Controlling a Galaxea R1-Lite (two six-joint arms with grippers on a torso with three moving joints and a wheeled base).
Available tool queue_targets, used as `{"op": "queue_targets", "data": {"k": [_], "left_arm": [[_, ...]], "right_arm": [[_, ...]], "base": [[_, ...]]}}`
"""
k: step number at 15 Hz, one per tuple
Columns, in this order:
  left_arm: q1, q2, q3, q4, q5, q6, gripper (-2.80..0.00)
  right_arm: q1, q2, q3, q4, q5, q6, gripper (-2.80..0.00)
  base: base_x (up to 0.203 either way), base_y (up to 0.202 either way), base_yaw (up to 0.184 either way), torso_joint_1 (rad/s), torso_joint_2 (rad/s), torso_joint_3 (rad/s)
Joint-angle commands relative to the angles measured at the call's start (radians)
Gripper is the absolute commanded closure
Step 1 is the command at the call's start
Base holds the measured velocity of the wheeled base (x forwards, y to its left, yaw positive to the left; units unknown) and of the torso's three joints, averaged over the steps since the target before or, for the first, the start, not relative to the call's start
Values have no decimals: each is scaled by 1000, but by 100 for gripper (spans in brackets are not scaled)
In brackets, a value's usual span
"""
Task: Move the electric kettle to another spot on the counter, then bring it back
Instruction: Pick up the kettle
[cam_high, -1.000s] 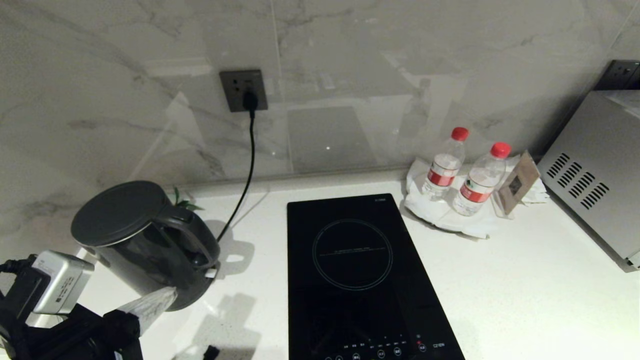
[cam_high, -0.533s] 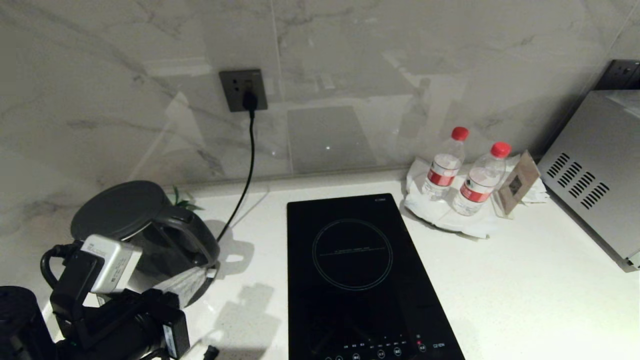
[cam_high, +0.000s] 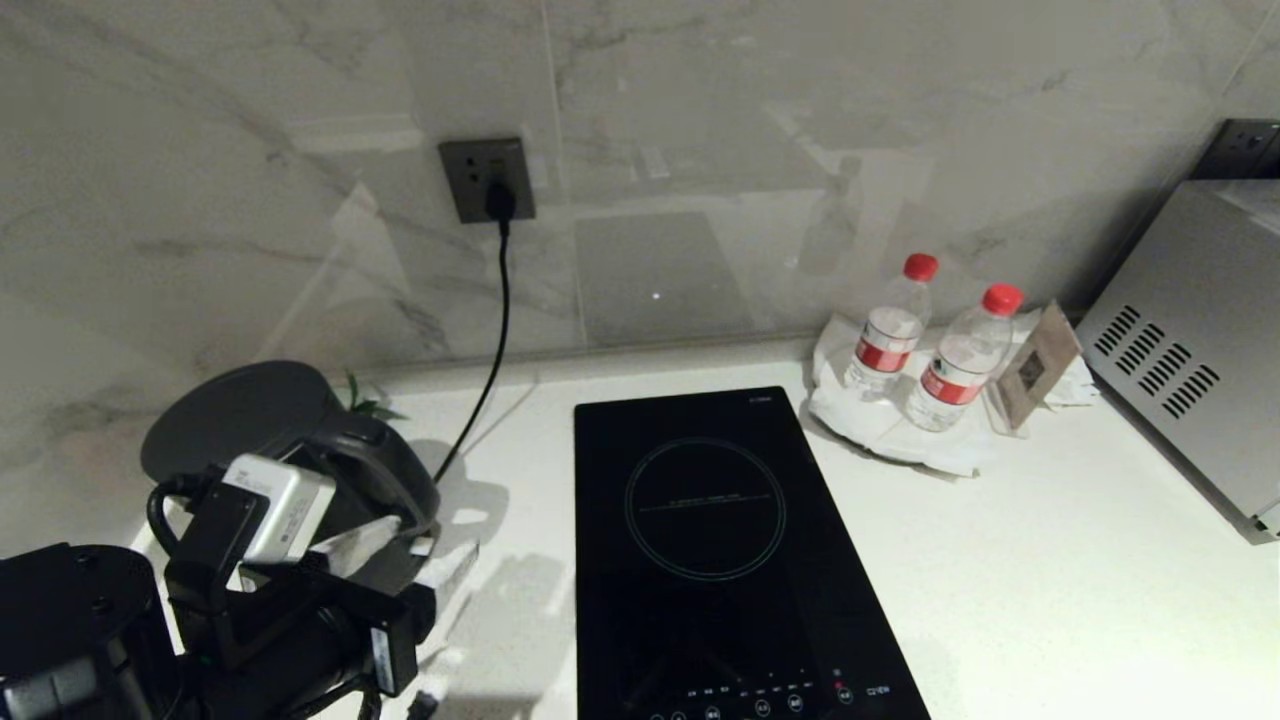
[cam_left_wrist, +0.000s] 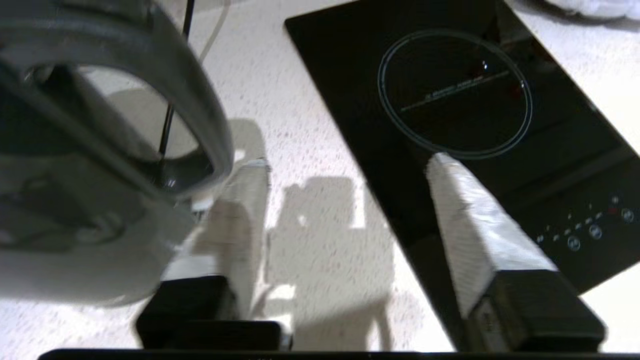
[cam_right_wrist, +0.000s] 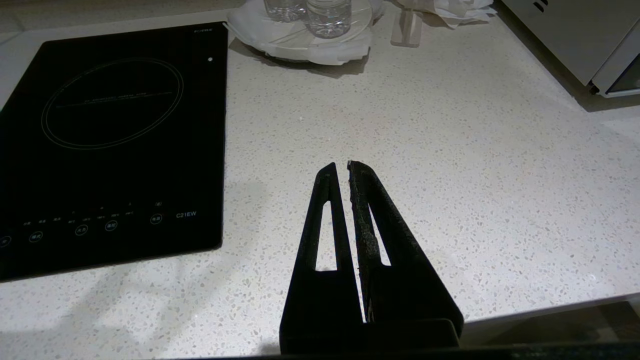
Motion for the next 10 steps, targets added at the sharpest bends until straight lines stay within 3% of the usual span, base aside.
{"op": "queue_targets", "data": {"k": [1,6,10], "left_arm": [[1,77,-25,-36,7,-1,-280],[7,170,-43,-123,25,-2,-280],[67,202,-44,-129,27,-14,-280]], "right_arm": [[0,0,0,0,0,1,0],[0,0,0,0,0,1,0],[0,0,0,0,0,1,0]], "base": [[0,0,0,0,0,0],[0,0,0,0,0,0],[0,0,0,0,0,0]]}}
